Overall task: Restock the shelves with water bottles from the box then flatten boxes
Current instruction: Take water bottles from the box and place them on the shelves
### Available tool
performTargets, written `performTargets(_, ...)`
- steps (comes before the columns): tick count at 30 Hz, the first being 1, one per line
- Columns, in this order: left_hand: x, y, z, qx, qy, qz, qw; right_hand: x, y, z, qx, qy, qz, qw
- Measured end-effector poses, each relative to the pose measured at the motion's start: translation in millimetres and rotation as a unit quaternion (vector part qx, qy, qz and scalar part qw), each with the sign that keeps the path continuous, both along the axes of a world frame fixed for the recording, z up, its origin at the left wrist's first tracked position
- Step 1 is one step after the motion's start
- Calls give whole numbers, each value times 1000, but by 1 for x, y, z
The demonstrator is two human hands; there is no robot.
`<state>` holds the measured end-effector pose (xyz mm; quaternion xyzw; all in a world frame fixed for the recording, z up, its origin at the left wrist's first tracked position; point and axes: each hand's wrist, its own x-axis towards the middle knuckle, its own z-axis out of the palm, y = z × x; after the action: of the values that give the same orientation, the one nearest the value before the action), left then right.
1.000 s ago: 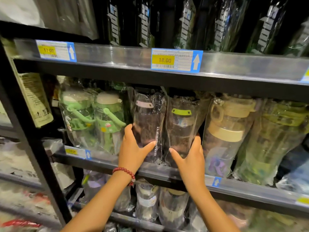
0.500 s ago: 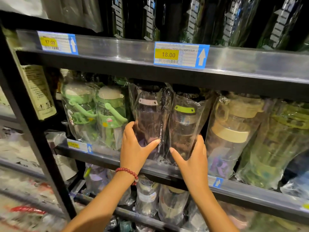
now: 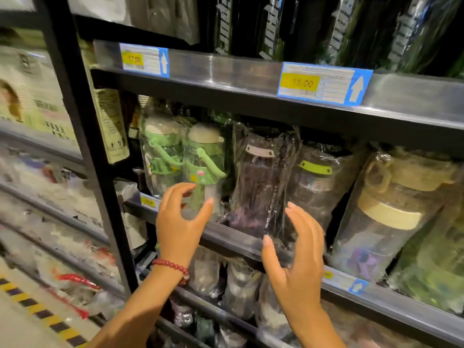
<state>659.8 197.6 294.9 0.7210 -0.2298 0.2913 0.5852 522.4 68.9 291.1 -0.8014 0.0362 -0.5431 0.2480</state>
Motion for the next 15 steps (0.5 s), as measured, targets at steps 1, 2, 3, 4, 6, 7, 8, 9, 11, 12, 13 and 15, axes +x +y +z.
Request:
performTargets(1, 9, 7, 1, -10, -7, 15, 1000, 7, 6, 0, -14, -4, 9, 1000)
performTargets(2, 18, 15, 1, -17, -8, 29, 999, 15, 13, 1, -23, -2, 17, 1000)
performTargets(3, 28, 22, 1, -18, -1, 43, 999, 24, 20, 1, -22, 6, 25, 999)
performTargets(4, 37, 30, 2, -15, 10, 55, 998, 32, 28, 1, -11, 19, 33, 999)
performTargets(6, 56, 44, 3, 4, 36, 69, 997, 51, 45, 3, 26, 57, 44, 997)
performTargets(7, 66, 51, 2, 18, 52, 67, 996, 63, 52, 3, 51, 82, 46, 994)
performTargets(8, 76, 58, 2, 32, 71, 59, 995, 74, 58, 3, 75, 107, 46, 990)
performTargets(9, 86, 64, 1, 45, 90, 47, 994, 86, 64, 3, 95, 128, 41, 986)
performTargets(11, 104, 73, 2, 79, 113, 15, 990, 108, 74, 1, 108, 158, 25, 981)
performTargets(12, 111, 75, 4, 98, 123, -1, 988, 117, 78, 1, 110, 169, 20, 979)
performTargets(13, 118, 76, 6, 117, 133, -19, 984, 125, 83, 1, 114, 173, 16, 978)
performTargets(15, 130, 77, 9, 151, 147, -48, 976, 139, 91, 0, 128, 165, 2, 978)
